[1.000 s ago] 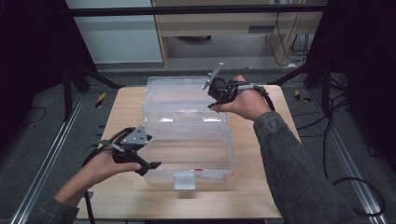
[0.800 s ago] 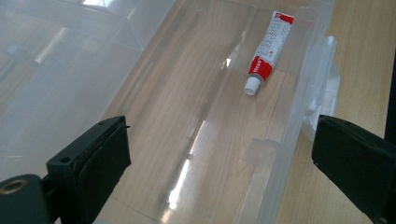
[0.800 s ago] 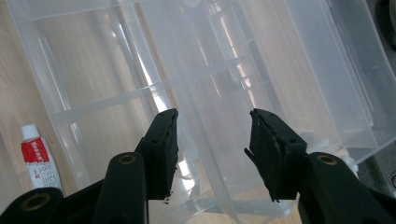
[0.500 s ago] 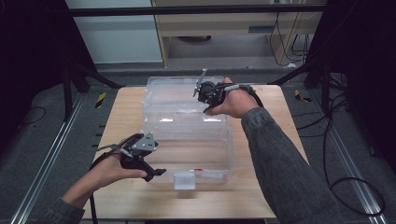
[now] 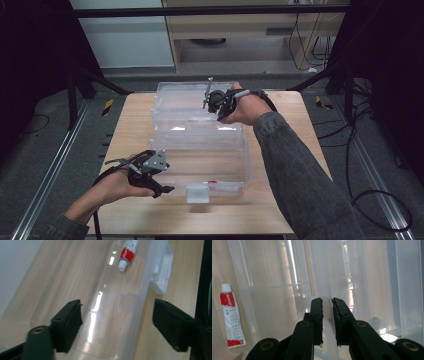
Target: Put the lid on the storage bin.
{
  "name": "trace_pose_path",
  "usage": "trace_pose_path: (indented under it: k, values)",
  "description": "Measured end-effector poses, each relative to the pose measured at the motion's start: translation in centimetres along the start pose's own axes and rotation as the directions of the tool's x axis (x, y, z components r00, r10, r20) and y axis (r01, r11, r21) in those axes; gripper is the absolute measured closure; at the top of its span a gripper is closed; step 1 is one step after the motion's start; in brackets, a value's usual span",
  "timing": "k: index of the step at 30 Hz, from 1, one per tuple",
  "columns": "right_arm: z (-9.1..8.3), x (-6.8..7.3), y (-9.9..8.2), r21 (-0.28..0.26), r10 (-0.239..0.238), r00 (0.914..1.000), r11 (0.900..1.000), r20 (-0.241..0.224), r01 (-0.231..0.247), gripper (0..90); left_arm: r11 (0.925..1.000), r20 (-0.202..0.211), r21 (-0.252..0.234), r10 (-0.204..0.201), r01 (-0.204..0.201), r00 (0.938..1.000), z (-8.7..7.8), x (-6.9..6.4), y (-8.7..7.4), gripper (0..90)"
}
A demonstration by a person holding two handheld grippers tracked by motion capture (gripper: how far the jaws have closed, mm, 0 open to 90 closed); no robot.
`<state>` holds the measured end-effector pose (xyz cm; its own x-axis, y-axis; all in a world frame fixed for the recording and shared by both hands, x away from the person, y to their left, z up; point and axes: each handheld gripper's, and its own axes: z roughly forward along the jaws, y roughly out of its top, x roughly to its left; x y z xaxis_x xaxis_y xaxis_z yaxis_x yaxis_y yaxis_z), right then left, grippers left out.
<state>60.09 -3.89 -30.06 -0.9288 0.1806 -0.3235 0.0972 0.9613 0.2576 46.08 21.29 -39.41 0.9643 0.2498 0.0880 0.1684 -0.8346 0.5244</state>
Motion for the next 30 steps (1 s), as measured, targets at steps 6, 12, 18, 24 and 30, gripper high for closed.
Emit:
trace_pose_path:
  k: [6,12,18,24,30]
  values:
    - [0.0,0.0,0.2,0.013,-0.021,0.9998,0.9997,-0.005,0.021,80.4,0.9982,0.028,0.056,0.021,-0.022,0.9994,0.7,-0.4,-0.4,42.9]
    - [0.0,0.0,0.2,0.004,-0.022,0.9998,0.9998,-0.002,0.022,80.4,0.9966,0.064,0.08,0.011,-0.016,0.9979,1.3,-0.2,-0.5,60.5]
    - [0.0,0.0,0.2,0.009,-0.029,0.9996,0.9996,0.0,0.029,80.6,0.997,0.105,0.076,0.004,-0.013,0.9944,1.2,0.0,-0.4,79.1]
    - [-0.1,-0.1,0.3,0.015,-0.04,0.9991,0.9991,-0.013,0.04,82.9,0.9971,0.101,0.075,-0.007,-0.001,0.9949,1.3,0.0,-0.4,80.1]
    - [-0.4,0.4,0.7,0.017,-0.068,0.9974,0.9975,-0.025,0.068,86.2,0.9968,0.059,0.079,-0.017,0.013,0.9981,1.1,-0.4,-0.2,79.9]
